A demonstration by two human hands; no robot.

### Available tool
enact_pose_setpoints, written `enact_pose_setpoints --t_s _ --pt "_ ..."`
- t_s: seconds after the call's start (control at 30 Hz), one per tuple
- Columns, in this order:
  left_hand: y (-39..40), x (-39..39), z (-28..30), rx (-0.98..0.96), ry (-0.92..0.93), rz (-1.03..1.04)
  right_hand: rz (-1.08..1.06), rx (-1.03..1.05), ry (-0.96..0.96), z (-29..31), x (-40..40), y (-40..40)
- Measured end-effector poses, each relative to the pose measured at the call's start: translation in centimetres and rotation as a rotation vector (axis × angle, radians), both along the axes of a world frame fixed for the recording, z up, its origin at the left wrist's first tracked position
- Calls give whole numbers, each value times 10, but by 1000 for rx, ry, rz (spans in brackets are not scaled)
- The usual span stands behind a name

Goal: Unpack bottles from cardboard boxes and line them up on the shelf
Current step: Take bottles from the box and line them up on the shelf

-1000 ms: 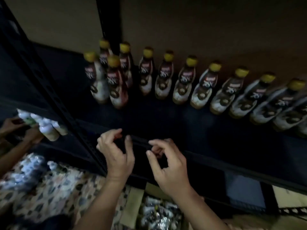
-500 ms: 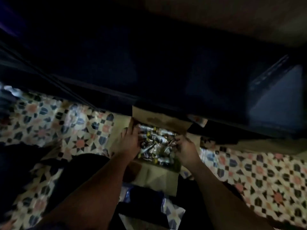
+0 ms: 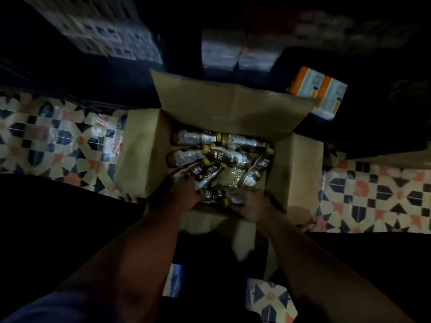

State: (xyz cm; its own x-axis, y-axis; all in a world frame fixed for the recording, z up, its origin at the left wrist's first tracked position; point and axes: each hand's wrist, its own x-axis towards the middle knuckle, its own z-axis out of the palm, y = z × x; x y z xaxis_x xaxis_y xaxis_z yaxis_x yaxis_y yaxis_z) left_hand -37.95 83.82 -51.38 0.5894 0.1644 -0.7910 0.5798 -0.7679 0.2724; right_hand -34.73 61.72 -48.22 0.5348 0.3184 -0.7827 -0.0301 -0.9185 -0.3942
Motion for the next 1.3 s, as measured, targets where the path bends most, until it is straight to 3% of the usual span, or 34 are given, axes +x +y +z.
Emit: enact_pose_setpoints --t_s 0.1,0.23,0.4,0.53,0.6,0.77,0.97,1.2,1.3 --pt "2 6 -4 4 34 -26 -78 104 35 -15 -2 0" --pt "7 9 -2 -74 35 -30 -24 67 35 -20 2 7" --pt "0 12 1 -223 -227 147 -19 102 -27 -32 -1 -3" --pt "-14 24 3 -313 -274 280 -38 146 -7 -31 1 -15" --pt "-22 28 3 -352 -288 278 -156 173 10 -29 3 -17" --pt "-46 35 -4 -341 -286 316 -685 353 162 -15 16 -14" --pt "-72 31 -6 -419 -149 289 -942 371 142 -27 20 -18" --pt "-69 28 -8 -519 -67 503 -951 408 233 -25 25 -11" --pt "-69 30 -5 -530 -75 553 -670 272 88 -26 22 -11"
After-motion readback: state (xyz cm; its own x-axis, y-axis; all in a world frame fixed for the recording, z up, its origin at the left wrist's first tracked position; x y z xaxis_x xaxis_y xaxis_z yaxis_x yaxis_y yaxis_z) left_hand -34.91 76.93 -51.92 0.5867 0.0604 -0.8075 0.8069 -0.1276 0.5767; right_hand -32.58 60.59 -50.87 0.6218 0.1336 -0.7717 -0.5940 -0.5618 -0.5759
